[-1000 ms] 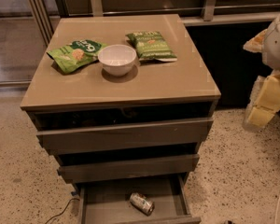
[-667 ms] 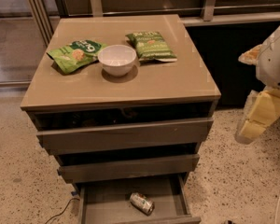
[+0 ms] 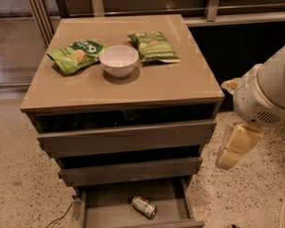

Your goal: Pick 7up can from bottom drawer and place on counter

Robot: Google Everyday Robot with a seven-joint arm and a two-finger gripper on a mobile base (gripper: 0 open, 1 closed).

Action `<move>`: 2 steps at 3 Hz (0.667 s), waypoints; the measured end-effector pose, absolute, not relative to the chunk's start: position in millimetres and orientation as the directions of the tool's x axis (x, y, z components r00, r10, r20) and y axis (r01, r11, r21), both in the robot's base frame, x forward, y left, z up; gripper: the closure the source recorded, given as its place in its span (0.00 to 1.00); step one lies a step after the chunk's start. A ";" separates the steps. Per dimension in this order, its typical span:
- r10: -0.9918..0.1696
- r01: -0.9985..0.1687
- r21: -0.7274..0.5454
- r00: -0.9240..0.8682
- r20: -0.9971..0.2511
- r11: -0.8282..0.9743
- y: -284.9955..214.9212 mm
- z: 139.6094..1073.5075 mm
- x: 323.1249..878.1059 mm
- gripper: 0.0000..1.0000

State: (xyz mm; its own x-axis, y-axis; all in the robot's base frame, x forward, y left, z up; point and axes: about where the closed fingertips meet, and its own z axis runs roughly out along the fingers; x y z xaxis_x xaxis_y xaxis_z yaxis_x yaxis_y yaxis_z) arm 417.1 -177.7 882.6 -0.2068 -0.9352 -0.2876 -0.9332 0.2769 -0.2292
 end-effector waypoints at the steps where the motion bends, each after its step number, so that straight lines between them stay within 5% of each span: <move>1: -0.938 -0.939 -0.217 -0.201 -0.282 0.266 -164.0 844.0 415.5 0.00; 2: -0.939 -0.954 -0.135 -0.229 -0.257 0.269 -154.6 788.4 411.1 0.00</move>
Offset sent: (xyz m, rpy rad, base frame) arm -0.0067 0.0355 -0.1640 -0.0119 0.2210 -0.0020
